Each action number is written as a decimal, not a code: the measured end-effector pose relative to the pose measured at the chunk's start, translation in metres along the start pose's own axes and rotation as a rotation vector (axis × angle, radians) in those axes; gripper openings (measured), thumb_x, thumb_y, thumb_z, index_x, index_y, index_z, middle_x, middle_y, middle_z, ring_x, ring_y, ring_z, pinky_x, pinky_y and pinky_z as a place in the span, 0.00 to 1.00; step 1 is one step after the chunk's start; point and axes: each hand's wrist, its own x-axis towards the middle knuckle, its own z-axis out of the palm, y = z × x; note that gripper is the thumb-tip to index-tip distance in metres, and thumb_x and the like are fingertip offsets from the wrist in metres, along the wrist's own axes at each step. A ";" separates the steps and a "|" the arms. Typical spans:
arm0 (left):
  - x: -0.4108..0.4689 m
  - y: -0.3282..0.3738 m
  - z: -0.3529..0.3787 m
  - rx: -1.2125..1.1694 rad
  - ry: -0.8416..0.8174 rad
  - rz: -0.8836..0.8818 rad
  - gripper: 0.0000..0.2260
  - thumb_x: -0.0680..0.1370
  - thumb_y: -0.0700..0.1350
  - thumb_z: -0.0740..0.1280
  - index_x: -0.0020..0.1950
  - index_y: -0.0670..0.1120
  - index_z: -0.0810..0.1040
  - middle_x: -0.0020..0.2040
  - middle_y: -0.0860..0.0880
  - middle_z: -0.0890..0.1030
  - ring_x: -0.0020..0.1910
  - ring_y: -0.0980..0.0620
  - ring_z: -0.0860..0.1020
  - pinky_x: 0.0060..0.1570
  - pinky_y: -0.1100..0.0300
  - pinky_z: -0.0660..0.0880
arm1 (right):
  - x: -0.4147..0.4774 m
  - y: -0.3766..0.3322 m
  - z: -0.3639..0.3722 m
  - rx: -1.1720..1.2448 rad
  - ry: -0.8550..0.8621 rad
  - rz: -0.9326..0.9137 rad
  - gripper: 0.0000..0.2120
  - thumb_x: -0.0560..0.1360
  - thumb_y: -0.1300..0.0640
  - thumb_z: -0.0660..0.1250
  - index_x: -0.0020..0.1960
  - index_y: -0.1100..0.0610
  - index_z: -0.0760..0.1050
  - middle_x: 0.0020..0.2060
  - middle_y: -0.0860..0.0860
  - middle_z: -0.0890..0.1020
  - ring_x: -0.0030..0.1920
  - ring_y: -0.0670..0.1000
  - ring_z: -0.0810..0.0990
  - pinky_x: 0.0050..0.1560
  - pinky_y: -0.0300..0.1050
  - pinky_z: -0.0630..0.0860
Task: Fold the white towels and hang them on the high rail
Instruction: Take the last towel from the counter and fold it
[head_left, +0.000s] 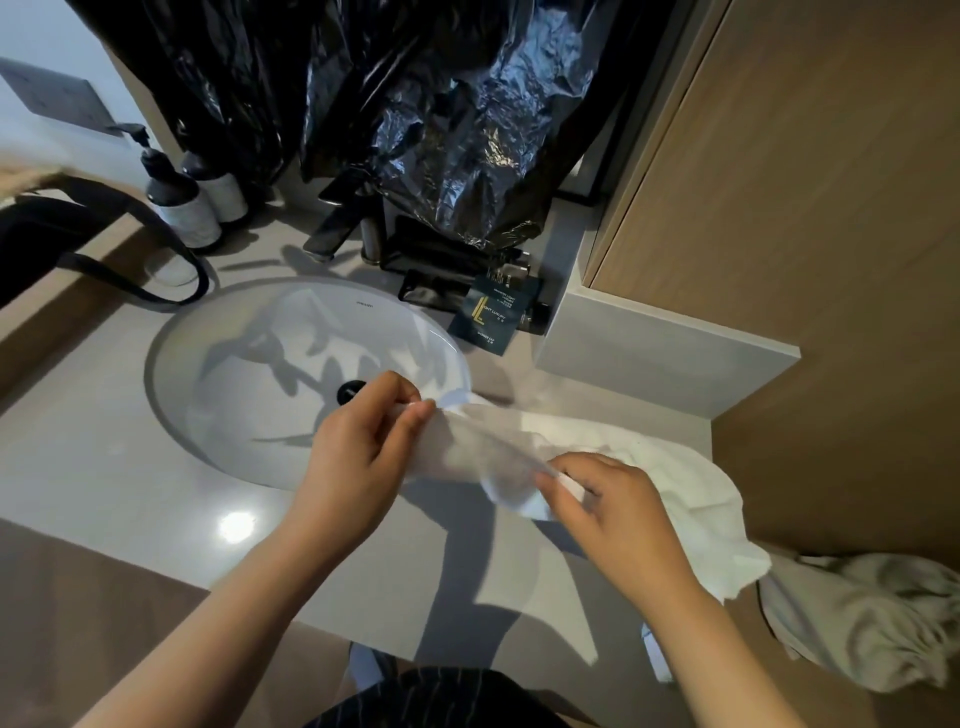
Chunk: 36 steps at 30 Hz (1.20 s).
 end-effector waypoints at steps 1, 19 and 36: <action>0.000 0.000 0.001 -0.016 0.022 -0.035 0.08 0.81 0.48 0.62 0.43 0.48 0.75 0.37 0.52 0.77 0.38 0.55 0.74 0.36 0.58 0.72 | 0.000 0.005 -0.004 -0.075 -0.006 -0.022 0.11 0.79 0.44 0.60 0.39 0.44 0.74 0.30 0.43 0.77 0.36 0.46 0.76 0.59 0.39 0.71; -0.018 0.032 0.010 0.085 -0.170 0.156 0.19 0.75 0.61 0.68 0.64 0.57 0.77 0.55 0.63 0.77 0.54 0.67 0.74 0.52 0.71 0.70 | 0.007 -0.028 -0.026 0.227 0.120 -0.005 0.21 0.76 0.32 0.54 0.46 0.48 0.76 0.36 0.46 0.81 0.39 0.51 0.79 0.41 0.53 0.78; 0.000 0.022 -0.016 -0.045 0.102 -0.092 0.11 0.75 0.57 0.69 0.40 0.51 0.79 0.36 0.54 0.79 0.39 0.51 0.78 0.37 0.51 0.75 | -0.007 0.002 -0.058 0.137 0.045 0.086 0.20 0.68 0.32 0.64 0.33 0.49 0.73 0.28 0.44 0.75 0.33 0.46 0.75 0.32 0.41 0.70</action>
